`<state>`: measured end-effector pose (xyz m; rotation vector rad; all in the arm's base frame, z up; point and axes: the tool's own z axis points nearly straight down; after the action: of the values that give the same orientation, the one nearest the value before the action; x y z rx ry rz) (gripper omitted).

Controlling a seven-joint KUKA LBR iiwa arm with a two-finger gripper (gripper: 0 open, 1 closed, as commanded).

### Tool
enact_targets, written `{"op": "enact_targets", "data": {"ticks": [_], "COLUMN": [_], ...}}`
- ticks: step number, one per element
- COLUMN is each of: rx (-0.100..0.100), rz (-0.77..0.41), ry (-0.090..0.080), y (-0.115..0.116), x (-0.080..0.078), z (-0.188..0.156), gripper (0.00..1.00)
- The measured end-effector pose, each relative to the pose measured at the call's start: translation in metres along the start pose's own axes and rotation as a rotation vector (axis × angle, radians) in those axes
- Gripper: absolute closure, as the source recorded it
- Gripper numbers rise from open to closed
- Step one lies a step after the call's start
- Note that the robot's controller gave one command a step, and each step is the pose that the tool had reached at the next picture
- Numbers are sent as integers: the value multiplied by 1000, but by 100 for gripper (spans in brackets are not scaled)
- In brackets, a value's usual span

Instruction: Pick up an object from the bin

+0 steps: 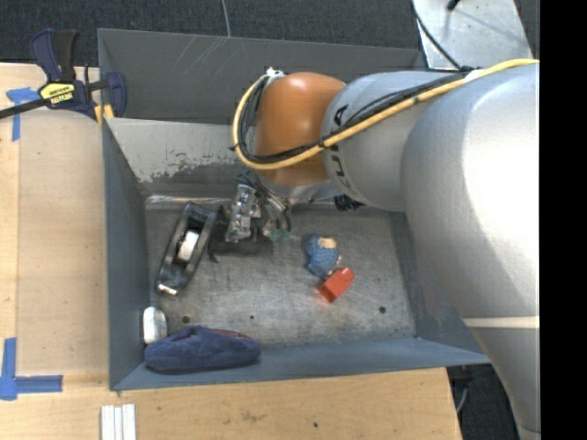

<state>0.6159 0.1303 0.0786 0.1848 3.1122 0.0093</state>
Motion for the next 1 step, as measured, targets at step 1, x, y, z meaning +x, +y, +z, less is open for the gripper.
{"op": "enact_targets", "data": {"ticks": [1], "rx": [2], "rz": [-176], "ry": [12], "y": [10], "x": [-2], "z": [-115], "gripper": [100]}}
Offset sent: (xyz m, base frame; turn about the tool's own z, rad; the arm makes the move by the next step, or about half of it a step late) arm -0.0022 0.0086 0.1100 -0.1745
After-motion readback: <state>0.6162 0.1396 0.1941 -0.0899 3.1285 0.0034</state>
